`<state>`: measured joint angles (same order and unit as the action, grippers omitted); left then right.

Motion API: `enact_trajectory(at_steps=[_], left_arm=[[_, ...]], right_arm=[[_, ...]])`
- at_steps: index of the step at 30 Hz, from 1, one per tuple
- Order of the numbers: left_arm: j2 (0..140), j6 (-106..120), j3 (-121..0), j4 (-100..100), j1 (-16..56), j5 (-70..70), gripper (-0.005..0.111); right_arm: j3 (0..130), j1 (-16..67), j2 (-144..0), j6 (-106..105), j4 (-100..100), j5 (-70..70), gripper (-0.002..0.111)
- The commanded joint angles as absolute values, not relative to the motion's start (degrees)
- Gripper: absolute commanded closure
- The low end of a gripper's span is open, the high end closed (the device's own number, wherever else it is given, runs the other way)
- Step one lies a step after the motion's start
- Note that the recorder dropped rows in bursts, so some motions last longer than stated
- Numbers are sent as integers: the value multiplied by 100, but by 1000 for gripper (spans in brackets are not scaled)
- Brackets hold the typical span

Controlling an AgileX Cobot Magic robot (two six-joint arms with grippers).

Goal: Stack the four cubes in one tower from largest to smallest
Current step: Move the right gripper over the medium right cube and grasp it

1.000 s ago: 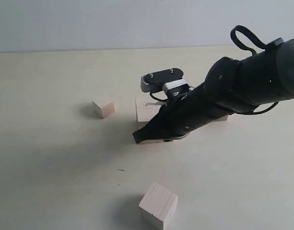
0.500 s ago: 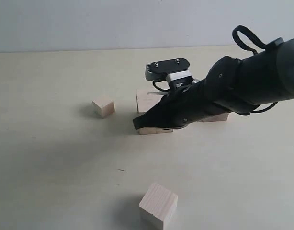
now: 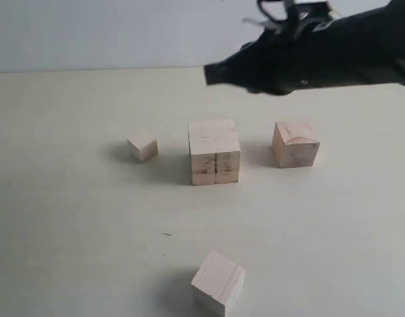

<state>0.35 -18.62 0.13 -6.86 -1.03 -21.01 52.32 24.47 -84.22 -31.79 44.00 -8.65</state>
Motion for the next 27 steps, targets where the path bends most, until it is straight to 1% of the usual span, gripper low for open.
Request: enact_trajectory(at_steps=[1,3,4,6,8,13,14,15,16,17,18,19,20,22,23,27], left_arm=[[0,-1836,0,-697,-56,-2066,107],[0,-1836,0,-697,-56,-2066,107],[0,-1836,0,-697,-56,-2066,107],[0,-1836,0,-697,-56,-2066,107],[0,-1836,0,-697,-56,-2066,107],[0,-1836,0,-697,-56,-2066,107],[0,-1836,0,-697,-56,-2066,107],[0,-1836,0,-697,-56,-2066,107],[0,-1836,0,-697,-56,-2066,107],[0,-1836,0,-697,-56,-2066,107],[0,-1836,0,-697,-56,-2066,107],[0,-1836,0,-697,-56,-2066,107],[0,-1836,0,-697,-56,-2066,107],[0,-1836,0,-697,-56,-2066,107],[0,-1836,0,-697,-56,-2066,107],[0,-1836,0,-697,-56,-2066,107]], right_arm=[[5342,1347,-8739,-2722,4294,-1217,108],[5661,745,-9222,-2671,3907,-2244,108],[6068,396,-9669,-2406,3315,-3420,108],[6577,127,-10144,-1695,1983,-4549,108],[6771,117,-10233,-859,1022,-4715,108],[6839,134,-9970,-816,1393,-4366,108],[6839,134,-9957,-1143,1533,-4304,104],[6839,134,-9989,-1537,1669,-4279,98],[6839,134,-10076,-1923,1773,-4211,85],[6839,134,-10126,-2055,1802,-4163,76],[6839,134,-10213,-2168,1821,-4096,61],[6839,134,-10284,-2180,1828,-3894,43],[6839,134,-10355,-2180,1977,-3764,29],[6839,134,-10430,-2180,2398,-3711,17],[6839,134,-10465,-2198,2573,-3698,14],[6839,201,-10724,-2397,2784,-3482,12]])
